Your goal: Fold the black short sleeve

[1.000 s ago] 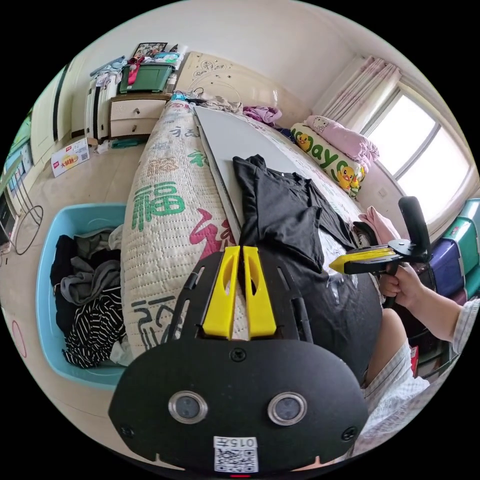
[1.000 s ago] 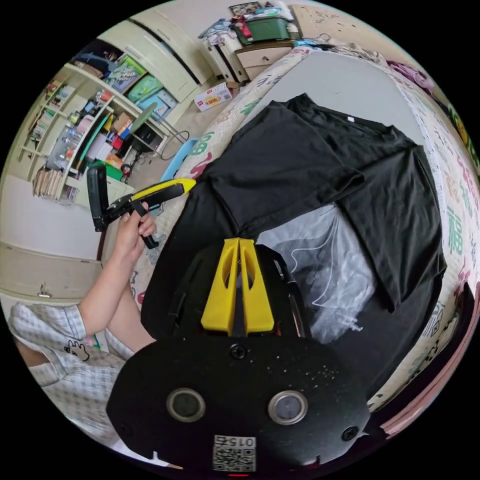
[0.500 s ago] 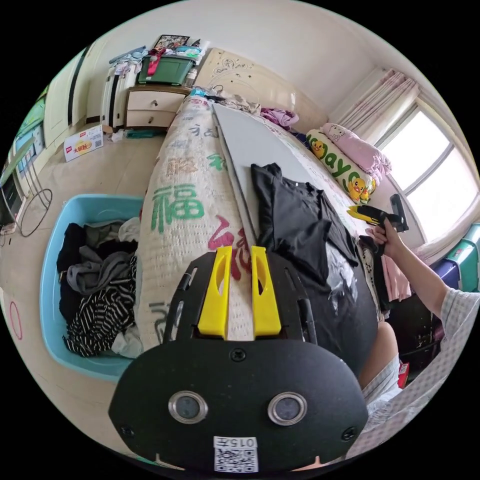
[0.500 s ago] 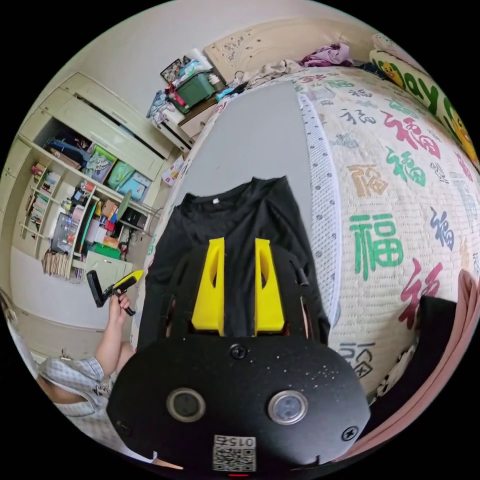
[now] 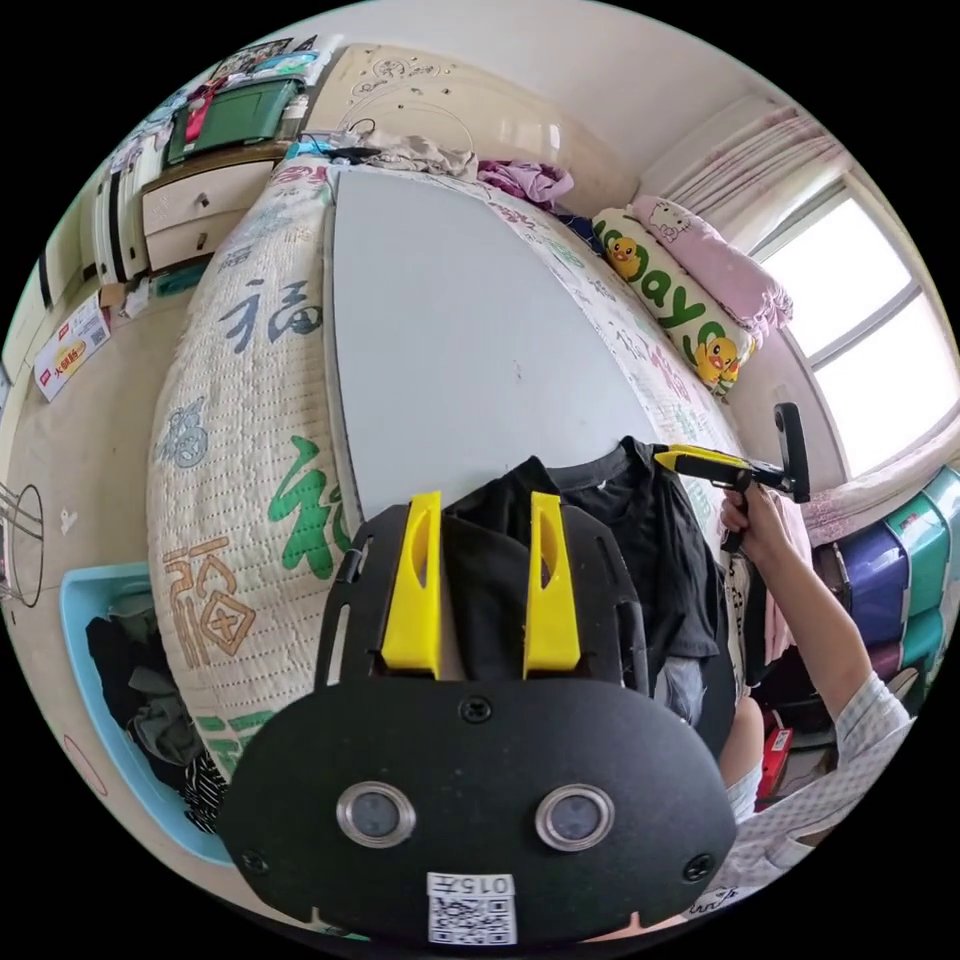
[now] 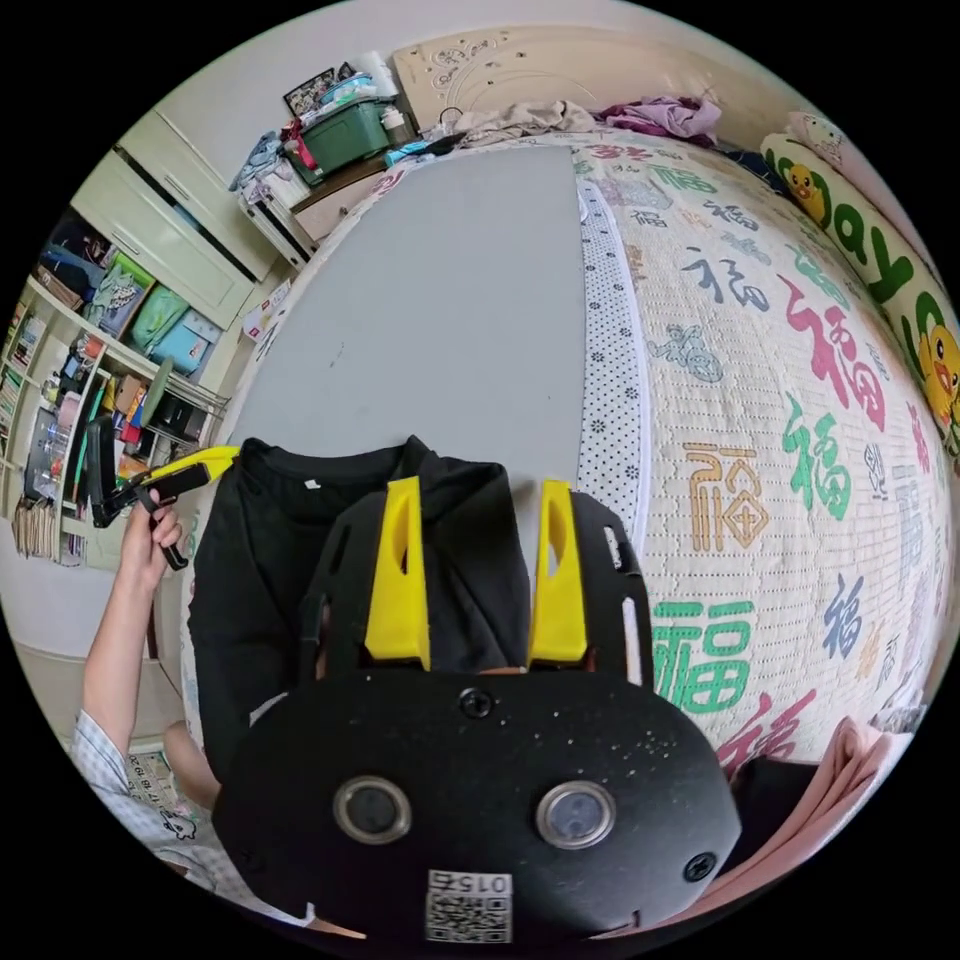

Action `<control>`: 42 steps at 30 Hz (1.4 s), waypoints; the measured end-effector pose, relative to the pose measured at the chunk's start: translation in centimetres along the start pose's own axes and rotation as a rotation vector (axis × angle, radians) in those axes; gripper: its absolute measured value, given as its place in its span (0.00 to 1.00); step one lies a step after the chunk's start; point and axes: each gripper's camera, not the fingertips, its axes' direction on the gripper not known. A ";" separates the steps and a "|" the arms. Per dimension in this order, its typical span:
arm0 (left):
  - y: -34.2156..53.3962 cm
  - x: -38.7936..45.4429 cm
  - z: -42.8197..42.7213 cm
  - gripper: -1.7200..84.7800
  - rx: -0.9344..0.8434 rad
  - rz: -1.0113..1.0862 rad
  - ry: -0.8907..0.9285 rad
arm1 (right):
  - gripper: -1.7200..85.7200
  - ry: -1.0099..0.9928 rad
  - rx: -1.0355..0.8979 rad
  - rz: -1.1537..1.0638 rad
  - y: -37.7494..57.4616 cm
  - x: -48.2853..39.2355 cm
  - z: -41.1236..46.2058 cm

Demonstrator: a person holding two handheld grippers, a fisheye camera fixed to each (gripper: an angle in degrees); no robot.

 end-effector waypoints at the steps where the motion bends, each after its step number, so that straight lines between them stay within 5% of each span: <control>1: -0.1 0.2 0.3 0.14 -0.001 0.019 -0.011 | 0.11 -0.029 -0.013 0.008 -0.1 -0.1 -0.1; 6: -0.4 1.4 0.6 0.04 -0.054 0.064 -0.105 | 0.03 0.027 -0.044 -0.031 0.3 -1.8 -1.3; 11: 2.3 3.0 -6.1 0.03 0.120 0.150 -0.024 | 0.02 0.007 0.087 -0.110 3.7 -2.8 -8.7; 19: 21.6 9.4 -16.7 0.02 0.193 0.320 0.101 | 0.02 -0.252 0.227 -0.244 22.9 -3.4 -25.2; 24: 36.5 9.8 -15.6 0.02 0.082 0.109 0.267 | 0.02 -0.316 0.113 -0.216 38.4 -3.4 -25.3; 28: 44.5 8.8 -12.9 0.02 -0.035 -0.074 0.125 | 0.02 -0.348 -0.045 -0.007 46.7 -1.7 -21.1; 31: 45.7 7.5 -11.7 0.02 -0.072 -0.127 0.217 | 0.04 -0.188 -0.130 0.061 48.7 -1.9 -19.9; 42: 48.1 2.4 -11.5 0.03 0.081 -0.204 0.345 | 0.05 -0.129 -0.142 0.108 49.8 -2.3 -22.4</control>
